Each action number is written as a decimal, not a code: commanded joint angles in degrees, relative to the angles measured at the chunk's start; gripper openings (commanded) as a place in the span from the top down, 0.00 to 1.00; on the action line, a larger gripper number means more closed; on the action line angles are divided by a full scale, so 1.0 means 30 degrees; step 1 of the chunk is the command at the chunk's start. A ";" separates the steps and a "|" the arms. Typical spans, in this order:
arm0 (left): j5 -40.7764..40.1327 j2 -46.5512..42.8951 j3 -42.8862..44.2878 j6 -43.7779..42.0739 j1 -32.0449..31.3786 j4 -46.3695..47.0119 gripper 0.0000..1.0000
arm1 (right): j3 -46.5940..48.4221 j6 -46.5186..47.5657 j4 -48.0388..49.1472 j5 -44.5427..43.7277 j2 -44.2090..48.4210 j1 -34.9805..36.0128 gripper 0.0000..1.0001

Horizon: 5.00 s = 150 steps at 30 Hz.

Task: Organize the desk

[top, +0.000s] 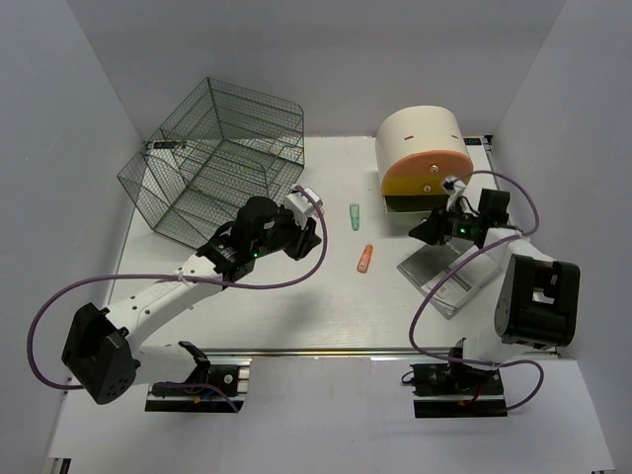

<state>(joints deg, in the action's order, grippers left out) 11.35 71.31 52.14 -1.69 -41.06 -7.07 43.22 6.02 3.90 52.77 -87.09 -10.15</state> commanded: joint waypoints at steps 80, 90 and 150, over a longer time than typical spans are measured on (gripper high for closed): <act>-0.5135 0.0693 0.0608 0.0270 0.0180 -0.0603 0.55 | 0.4577 2.1602 -0.7015 -1.9698 0.4333 1.2440 1.00; -0.3843 0.4965 0.3034 0.5564 0.0180 -0.1093 0.43 | 0.5280 2.3949 -0.4818 -2.2276 0.1405 1.1851 0.91; -1.2720 2.3046 2.1351 1.9376 0.2055 -1.2906 0.30 | -0.3919 0.0923 0.2830 -0.7747 1.3561 0.6490 1.00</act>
<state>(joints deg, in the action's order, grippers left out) -27.77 138.32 116.01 57.43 -34.76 -42.98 31.99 9.58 9.34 28.71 -47.20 9.98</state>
